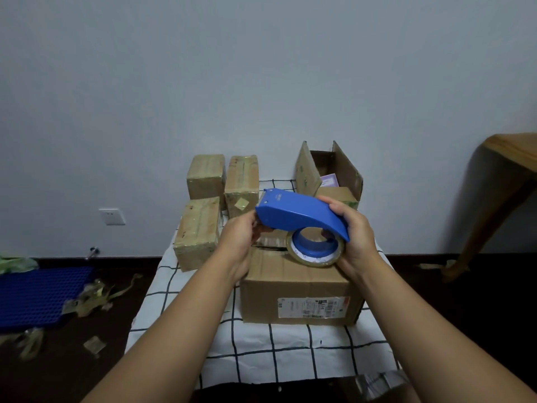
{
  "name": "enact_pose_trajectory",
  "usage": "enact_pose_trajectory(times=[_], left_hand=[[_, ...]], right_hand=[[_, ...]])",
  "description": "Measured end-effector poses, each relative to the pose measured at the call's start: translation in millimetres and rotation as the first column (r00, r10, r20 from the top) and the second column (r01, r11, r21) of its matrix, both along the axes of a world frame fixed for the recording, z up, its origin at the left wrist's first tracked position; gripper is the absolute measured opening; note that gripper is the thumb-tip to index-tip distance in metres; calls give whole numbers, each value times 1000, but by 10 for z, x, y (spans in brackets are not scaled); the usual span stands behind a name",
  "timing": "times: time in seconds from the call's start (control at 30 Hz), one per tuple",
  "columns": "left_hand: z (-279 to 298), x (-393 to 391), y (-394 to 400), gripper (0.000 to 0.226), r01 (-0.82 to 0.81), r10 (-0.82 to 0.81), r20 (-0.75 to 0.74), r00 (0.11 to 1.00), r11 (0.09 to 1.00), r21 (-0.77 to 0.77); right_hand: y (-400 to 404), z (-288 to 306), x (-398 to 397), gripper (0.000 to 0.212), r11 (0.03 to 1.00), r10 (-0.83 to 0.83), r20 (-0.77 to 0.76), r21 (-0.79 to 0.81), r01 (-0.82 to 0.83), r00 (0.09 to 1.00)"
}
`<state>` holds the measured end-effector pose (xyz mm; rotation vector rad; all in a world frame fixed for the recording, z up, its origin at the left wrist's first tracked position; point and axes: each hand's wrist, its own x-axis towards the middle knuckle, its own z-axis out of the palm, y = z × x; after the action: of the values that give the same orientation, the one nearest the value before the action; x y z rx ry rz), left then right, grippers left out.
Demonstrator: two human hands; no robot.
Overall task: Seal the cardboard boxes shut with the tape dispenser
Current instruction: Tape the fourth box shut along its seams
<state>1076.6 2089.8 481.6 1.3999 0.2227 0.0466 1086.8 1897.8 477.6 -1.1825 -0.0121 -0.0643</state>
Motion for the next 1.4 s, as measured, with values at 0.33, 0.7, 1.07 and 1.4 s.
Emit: enact_pose_trajectory(times=[0.33,0.7,1.07,1.4], left_hand=[[-20,32,97,25,40,-41,-8,999,996,-80],[-103,40,5,20,-89,87,21,996,965,247],[-217,64,7,28,-205,194,66,979,921,332],[-218,42,-65,28,-308,291,102,951,879,363]], right_hand=[[13,20,-35,25,1000,15,-1,24,-15,1000],[-56,143,-60,33,988,-18,95,-152,32,995],[-413,344,-27,32,928,39,152,-372,21,988],[-636,554,-14,34,836,115,180,-549,3,977]])
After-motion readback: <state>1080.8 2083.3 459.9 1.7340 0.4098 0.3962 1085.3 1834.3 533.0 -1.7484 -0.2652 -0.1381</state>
